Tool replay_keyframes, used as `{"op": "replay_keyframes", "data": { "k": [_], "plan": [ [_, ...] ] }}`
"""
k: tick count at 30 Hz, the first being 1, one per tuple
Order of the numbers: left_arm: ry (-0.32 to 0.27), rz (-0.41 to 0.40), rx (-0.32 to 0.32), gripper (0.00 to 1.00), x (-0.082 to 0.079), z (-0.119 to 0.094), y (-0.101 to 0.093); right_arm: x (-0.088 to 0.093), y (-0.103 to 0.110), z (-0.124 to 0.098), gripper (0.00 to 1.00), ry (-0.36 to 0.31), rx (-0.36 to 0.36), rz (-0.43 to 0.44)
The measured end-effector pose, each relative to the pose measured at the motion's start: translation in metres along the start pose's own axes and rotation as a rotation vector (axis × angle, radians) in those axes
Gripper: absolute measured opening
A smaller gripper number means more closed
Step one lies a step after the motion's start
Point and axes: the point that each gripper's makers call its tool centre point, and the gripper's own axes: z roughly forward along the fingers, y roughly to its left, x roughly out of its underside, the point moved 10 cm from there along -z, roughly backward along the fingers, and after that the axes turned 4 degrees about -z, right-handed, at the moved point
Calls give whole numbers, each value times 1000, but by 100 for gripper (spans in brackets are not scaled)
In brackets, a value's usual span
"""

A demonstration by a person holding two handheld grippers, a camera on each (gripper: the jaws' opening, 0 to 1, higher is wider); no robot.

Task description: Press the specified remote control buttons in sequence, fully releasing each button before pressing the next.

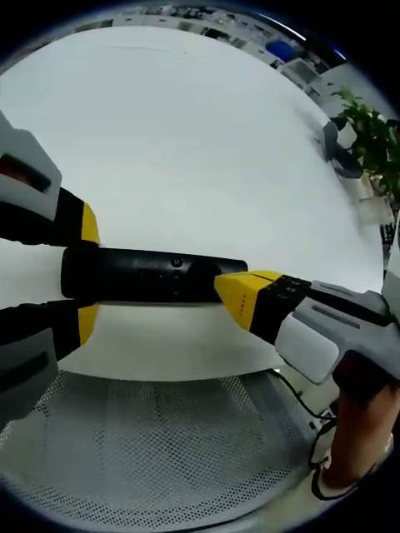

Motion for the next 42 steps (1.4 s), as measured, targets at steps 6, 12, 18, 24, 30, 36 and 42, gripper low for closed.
{"op": "replay_keyframes", "data": {
  "k": [6,12,18,24,30,36,42],
  "plan": [
    [-9,-2,-4,22,1,0,0,-1,-1,1,0,6,0,6],
    [-13,-2,1,22,2,0,0,0,-2,0,0,4,-19,38],
    [-8,2,3,22,1,0,0,0,-1,0,0,2,-21,43],
    [0,8,4,22,0,0,0,0,-2,1,0,1,-26,47],
    [4,12,-3,22,0,0,-1,2,0,0,0,-13,-16,25],
    [12,15,-1,22,-1,0,0,2,-1,-2,0,-20,-29,51],
    [10,14,1,22,-1,0,0,1,0,0,0,-23,-25,42]
  ]
}}
